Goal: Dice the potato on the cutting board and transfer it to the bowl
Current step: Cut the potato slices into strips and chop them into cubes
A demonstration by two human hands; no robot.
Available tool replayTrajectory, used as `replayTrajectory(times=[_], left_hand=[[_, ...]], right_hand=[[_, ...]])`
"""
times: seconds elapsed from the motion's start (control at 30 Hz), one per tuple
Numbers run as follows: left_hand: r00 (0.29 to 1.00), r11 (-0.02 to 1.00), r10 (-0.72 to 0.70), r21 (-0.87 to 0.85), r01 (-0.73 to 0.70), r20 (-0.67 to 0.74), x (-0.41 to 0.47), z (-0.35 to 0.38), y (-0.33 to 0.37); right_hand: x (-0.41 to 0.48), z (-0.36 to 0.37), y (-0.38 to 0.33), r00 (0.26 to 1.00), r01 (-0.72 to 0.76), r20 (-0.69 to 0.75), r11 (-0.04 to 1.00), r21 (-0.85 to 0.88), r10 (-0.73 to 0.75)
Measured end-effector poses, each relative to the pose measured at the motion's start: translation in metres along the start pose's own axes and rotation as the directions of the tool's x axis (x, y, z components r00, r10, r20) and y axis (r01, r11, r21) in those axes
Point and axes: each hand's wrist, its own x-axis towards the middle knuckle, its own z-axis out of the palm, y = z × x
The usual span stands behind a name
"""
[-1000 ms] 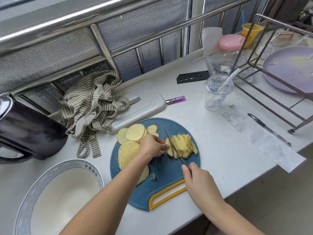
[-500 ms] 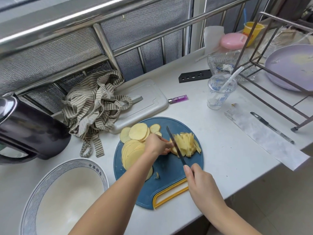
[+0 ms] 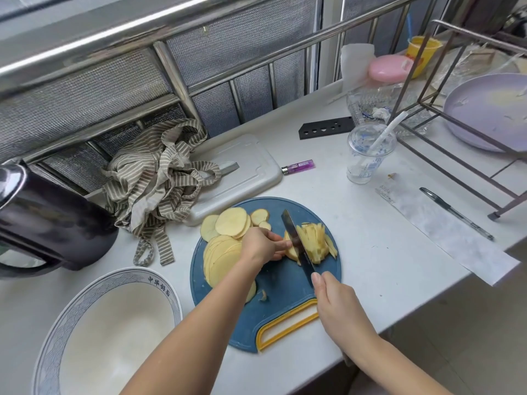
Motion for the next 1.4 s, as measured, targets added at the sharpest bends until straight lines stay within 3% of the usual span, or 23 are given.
replayTrajectory(times=[0.4, 0.7, 0.87, 1.13, 1.4], left_hand=[[0.999, 0.999, -0.038, -0.008, 0.038, 0.002, 0.005, 0.003, 0.002], [0.997, 0.996, -0.061, 0.063, 0.058, 0.047, 0.011, -0.001, 0.007], [0.998, 0.994, -0.046, 0.100, 0.040, 0.051, 0.013, 0.000, 0.010], [0.995, 0.997, -0.066, 0.047, 0.062, 0.076, 0.018, 0.001, 0.009], [0.995, 0.998, -0.059, 0.025, 0.058, 0.080, 0.017, 0.000, 0.005]], right_hand=[[0.015, -0.020, -0.012, 0.972, -0.188, 0.159, 0.979, 0.073, 0.175], [0.014, -0.018, -0.024, 0.972, -0.183, 0.149, 0.983, -0.015, 0.183], [0.021, -0.013, -0.024, 0.958, -0.245, 0.164, 0.969, 0.044, 0.235], [0.025, 0.001, -0.026, 0.970, -0.233, 0.101, 0.967, 0.102, 0.223], [0.031, 0.031, -0.025, 0.982, -0.186, -0.023, 0.982, -0.008, 0.186]])
